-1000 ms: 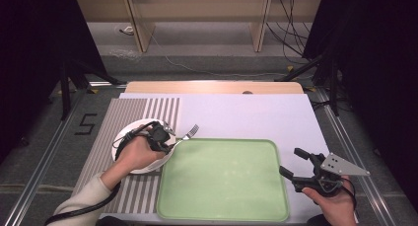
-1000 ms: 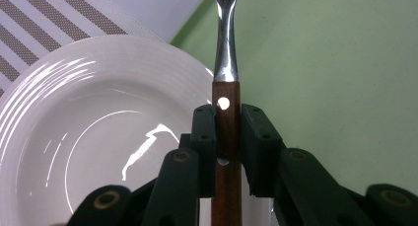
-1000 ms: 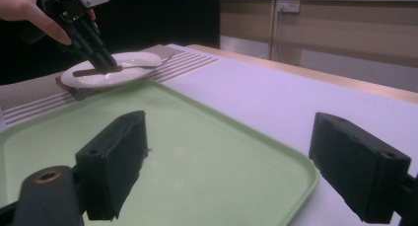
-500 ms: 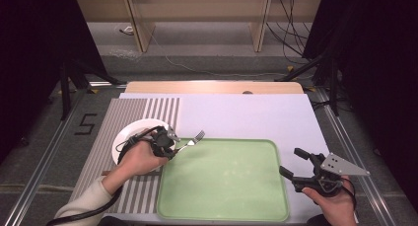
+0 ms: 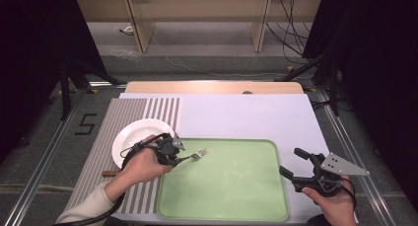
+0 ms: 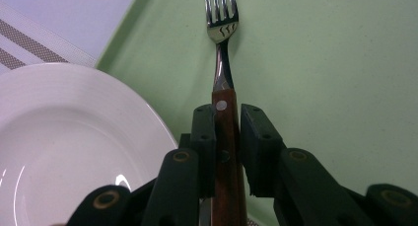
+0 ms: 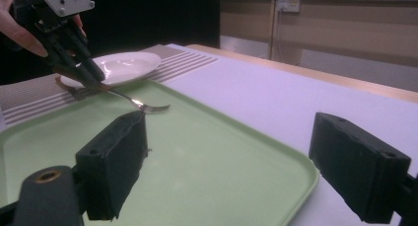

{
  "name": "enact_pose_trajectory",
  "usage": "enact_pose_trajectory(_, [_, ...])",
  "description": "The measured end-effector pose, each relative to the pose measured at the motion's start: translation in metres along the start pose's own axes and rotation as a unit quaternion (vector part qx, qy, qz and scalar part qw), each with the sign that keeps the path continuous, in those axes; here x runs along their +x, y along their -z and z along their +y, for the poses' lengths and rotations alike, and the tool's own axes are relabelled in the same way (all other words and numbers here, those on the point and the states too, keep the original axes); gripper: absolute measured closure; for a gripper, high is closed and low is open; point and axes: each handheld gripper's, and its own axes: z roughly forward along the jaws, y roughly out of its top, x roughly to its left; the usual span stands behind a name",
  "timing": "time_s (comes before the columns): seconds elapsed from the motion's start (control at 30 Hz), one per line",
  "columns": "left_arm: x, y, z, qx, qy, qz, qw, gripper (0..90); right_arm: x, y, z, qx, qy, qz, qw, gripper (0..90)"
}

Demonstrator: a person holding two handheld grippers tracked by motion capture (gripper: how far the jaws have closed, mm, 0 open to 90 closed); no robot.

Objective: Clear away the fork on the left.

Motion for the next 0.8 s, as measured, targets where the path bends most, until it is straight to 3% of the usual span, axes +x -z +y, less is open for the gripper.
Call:
enact_pose_trajectory(0.2, [-0.012,-0.002,-0.001,0.01,-0.005,-0.001,0.9999,76.5,0.0,0.0,0.0,-0.001,-0.001,0.0,1.0,15.9])
enact_pose_trajectory(0.43, [-0.024,-0.012,-0.007,0.006,0.01,-0.04,0.9991,73.0,0.0,-0.001,0.0,0.0,-0.001,0.002,1.0,15.9])
enact_pose_trajectory(0.53, [-0.024,-0.011,-0.012,-0.002,0.008,-0.038,0.9992,71.1,0.0,0.0,0.0,0.001,0.0,0.001,1.0,15.9])
enact_pose_trajectory(0.63, [-0.019,-0.007,-0.019,-0.001,0.007,-0.034,0.9994,80.3,0.0,0.0,0.0,0.0,-0.001,0.001,1.0,15.9])
enact_pose_trajectory(0.7, [-0.018,-0.007,-0.026,0.015,-0.007,-0.033,0.9993,88.5,0.0,-0.001,0.0,0.001,-0.001,0.002,1.0,15.9])
enact_pose_trajectory(0.8, [-0.019,-0.013,-0.033,0.039,-0.022,-0.039,0.9982,89.7,0.0,-0.001,0.0,0.003,0.0,0.003,1.0,15.9])
